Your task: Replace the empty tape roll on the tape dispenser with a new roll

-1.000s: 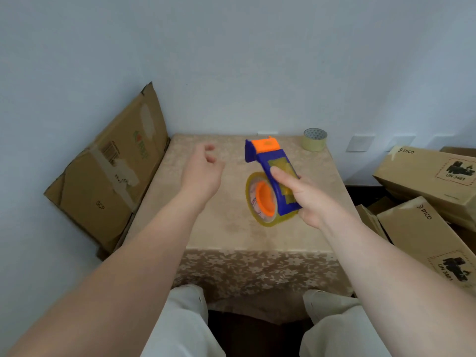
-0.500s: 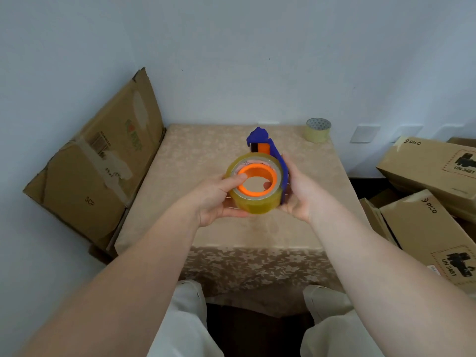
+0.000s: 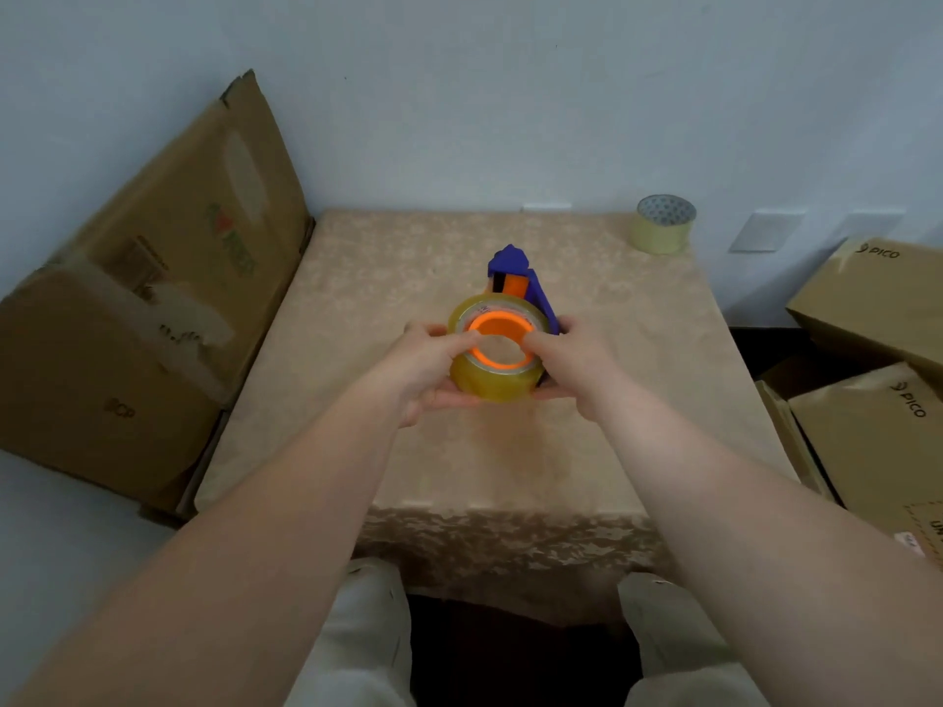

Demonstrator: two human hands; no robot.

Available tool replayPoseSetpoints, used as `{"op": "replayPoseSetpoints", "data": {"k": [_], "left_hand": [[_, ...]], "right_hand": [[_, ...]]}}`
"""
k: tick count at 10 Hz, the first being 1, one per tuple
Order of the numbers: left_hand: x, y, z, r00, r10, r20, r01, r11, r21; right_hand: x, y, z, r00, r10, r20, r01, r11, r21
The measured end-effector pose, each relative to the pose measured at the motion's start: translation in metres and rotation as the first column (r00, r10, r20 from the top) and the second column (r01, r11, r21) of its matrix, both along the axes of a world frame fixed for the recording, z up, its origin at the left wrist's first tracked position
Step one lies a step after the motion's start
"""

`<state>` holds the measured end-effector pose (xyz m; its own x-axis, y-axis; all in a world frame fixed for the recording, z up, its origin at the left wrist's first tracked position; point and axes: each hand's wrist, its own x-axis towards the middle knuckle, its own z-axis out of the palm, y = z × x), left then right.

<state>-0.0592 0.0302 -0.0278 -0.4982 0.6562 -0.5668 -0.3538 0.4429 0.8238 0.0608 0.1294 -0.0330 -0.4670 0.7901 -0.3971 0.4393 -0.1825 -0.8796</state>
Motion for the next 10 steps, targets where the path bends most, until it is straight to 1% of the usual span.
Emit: {"op": "replayPoseSetpoints", "data": {"k": [1, 2, 3, 4, 5, 7, 8, 9, 10], "left_hand": [[-0.012, 0.014, -0.008, 1.000, 0.005, 0.008, -0.005, 1.000, 0.017], [-0.023, 0.026, -0.016, 0.999, -0.017, -0.046, 0.015, 1.000, -0.023], [-0.029, 0.037, -0.026, 0.991, -0.051, -0.123, 0.040, 0.995, -0.089], [-0.030, 0.044, -0.029, 0.988, -0.042, -0.145, 0.026, 0.994, -0.109], [-0.027, 0.045, -0.029, 0.990, -0.031, -0.135, 0.015, 0.993, -0.116], [-0.023, 0.037, -0.017, 0.996, -0.028, -0.089, 0.018, 0.993, -0.116], [-0.016, 0.030, -0.004, 0.996, -0.014, -0.091, 0.005, 0.994, -0.106], [-0.009, 0.022, 0.015, 0.994, -0.013, -0.105, 0.004, 0.997, -0.083], [-0.003, 0.011, 0.039, 0.991, -0.010, -0.135, 0.004, 0.999, -0.044]], "right_hand": [[-0.016, 0.017, -0.014, 0.999, -0.032, 0.033, 0.029, 0.995, 0.097], [-0.030, 0.032, -0.028, 0.992, -0.046, 0.120, 0.021, 0.981, 0.195], [-0.042, 0.042, -0.038, 0.980, -0.064, 0.189, 0.012, 0.965, 0.261], [-0.046, 0.045, -0.046, 0.968, -0.076, 0.241, 0.000, 0.953, 0.304], [-0.046, 0.046, -0.050, 0.951, -0.071, 0.301, -0.036, 0.942, 0.335], [-0.043, 0.048, -0.042, 0.943, -0.046, 0.328, -0.038, 0.969, 0.243], [-0.034, 0.040, -0.028, 0.936, -0.088, 0.340, 0.010, 0.974, 0.225], [-0.022, 0.034, -0.010, 0.938, -0.093, 0.334, 0.013, 0.972, 0.234], [-0.011, 0.023, 0.014, 0.960, -0.074, 0.269, 0.020, 0.980, 0.198]]}}
